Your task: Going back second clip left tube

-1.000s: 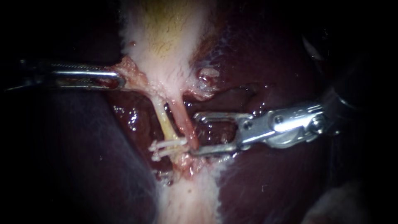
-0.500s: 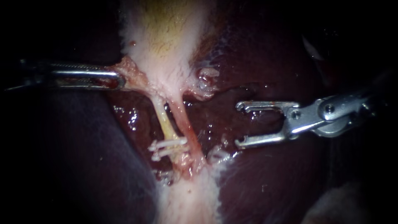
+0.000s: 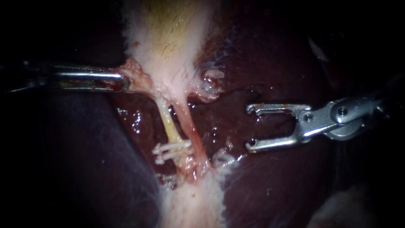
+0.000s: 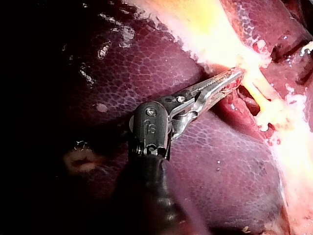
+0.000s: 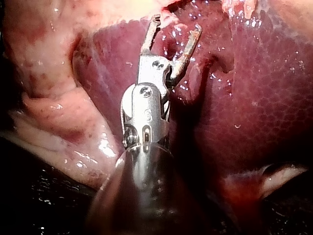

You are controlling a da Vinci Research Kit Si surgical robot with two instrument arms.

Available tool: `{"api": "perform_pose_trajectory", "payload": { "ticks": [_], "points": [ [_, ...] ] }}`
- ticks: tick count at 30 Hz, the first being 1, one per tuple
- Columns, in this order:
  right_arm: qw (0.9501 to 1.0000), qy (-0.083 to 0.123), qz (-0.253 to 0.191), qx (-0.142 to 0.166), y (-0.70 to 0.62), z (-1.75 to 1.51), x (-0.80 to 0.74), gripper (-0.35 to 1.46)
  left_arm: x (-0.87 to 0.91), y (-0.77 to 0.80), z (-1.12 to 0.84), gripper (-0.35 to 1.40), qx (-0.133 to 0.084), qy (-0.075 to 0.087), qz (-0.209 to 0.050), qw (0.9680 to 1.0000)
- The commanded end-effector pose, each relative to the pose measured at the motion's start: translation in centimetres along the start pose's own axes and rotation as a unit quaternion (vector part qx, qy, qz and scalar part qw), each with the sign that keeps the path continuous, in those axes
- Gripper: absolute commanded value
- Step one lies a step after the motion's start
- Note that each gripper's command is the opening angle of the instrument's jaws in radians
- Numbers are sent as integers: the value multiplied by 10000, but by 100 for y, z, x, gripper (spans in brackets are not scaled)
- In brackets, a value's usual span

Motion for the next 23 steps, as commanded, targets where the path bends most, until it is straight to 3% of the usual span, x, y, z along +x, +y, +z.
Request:
{"api": "perform_pose_trajectory", "payload": {
  "ticks": [1, 15, 23],
  "points": [
    [10000, 1, 0, -3, 0, 0, 0, 50, -1, -1, 3, -35, 20, 3, 8, 10000],
    [10000, 0, 0, -4, -1, 0, 1, 50, -17, -14, 41, -35, 41, 11, 60, 10000],
    [10000, 1, 0, -3, -1, 0, 1, 50, -21, -18, 45, -35, 37, 9, 73, 10000]
  ]
}}
